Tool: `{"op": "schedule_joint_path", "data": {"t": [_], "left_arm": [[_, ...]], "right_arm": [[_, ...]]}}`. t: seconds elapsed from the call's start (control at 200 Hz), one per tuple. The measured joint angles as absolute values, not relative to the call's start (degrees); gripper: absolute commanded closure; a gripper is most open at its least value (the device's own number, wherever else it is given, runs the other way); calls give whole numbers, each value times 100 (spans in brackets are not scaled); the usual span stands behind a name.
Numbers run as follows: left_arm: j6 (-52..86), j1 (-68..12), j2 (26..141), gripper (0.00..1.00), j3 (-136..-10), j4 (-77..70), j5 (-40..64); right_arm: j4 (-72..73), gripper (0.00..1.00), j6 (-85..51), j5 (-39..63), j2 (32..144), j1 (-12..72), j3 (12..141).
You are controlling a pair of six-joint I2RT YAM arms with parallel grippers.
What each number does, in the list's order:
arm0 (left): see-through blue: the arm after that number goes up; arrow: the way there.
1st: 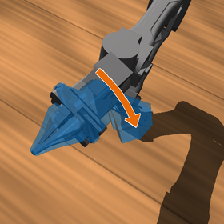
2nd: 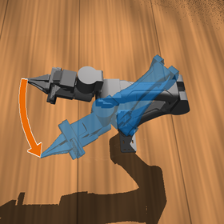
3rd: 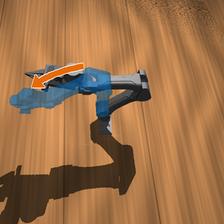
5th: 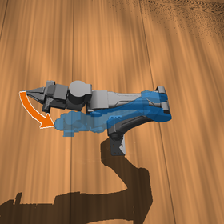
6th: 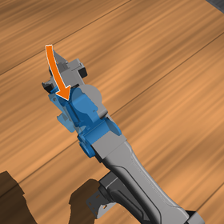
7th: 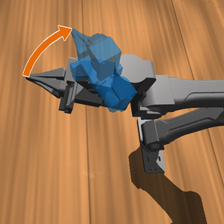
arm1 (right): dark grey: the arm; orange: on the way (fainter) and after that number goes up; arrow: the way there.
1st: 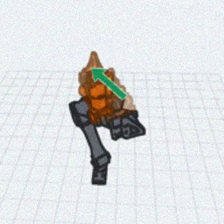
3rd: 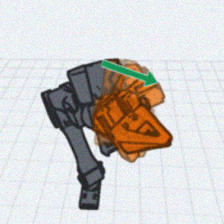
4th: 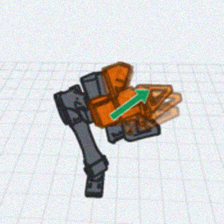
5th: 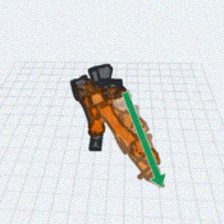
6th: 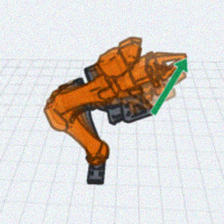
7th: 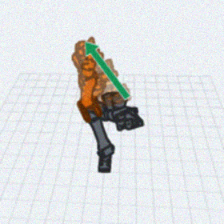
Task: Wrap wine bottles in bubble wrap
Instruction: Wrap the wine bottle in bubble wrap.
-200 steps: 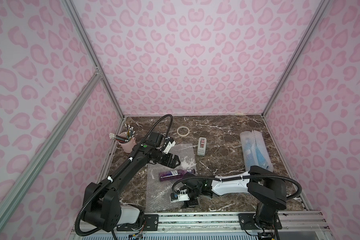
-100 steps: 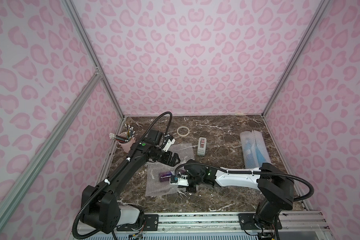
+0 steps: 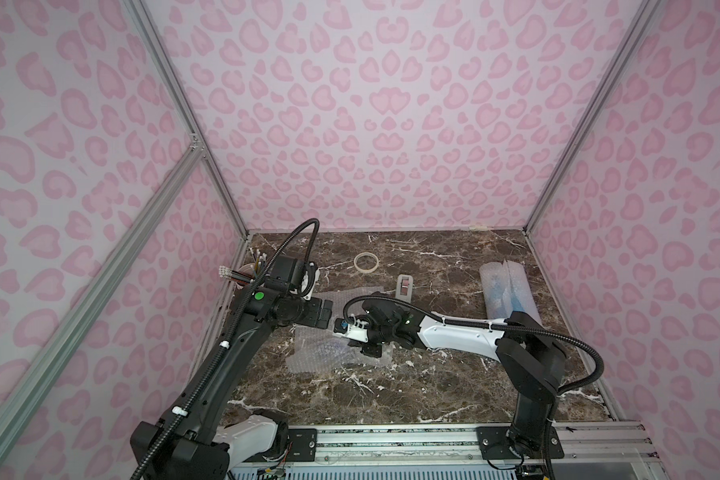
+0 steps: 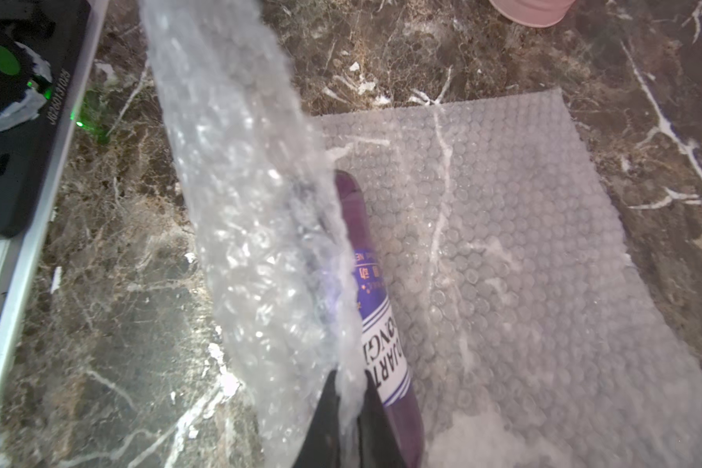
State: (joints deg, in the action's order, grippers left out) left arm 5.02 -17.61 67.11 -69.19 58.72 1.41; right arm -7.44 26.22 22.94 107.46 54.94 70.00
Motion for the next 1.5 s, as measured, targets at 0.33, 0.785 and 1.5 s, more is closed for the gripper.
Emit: {"op": "schedule_joint_path", "data": {"t": [0.33, 0.785, 1.5], "left_arm": [[1061, -1715, 6425, 11, -6639, 6674, 198], [1481, -1699, 8309, 49, -5872, 5192, 1457], [1636, -1699, 9419, 53, -5874, 4626, 1160]], "right_arm": [[-797, 70, 2788, 2399, 11135, 5223, 7341], [-582, 54, 2762, 2657, 10965, 4925, 7030], [-1004, 36, 2851, 3002, 8611, 4700, 5520]]}}
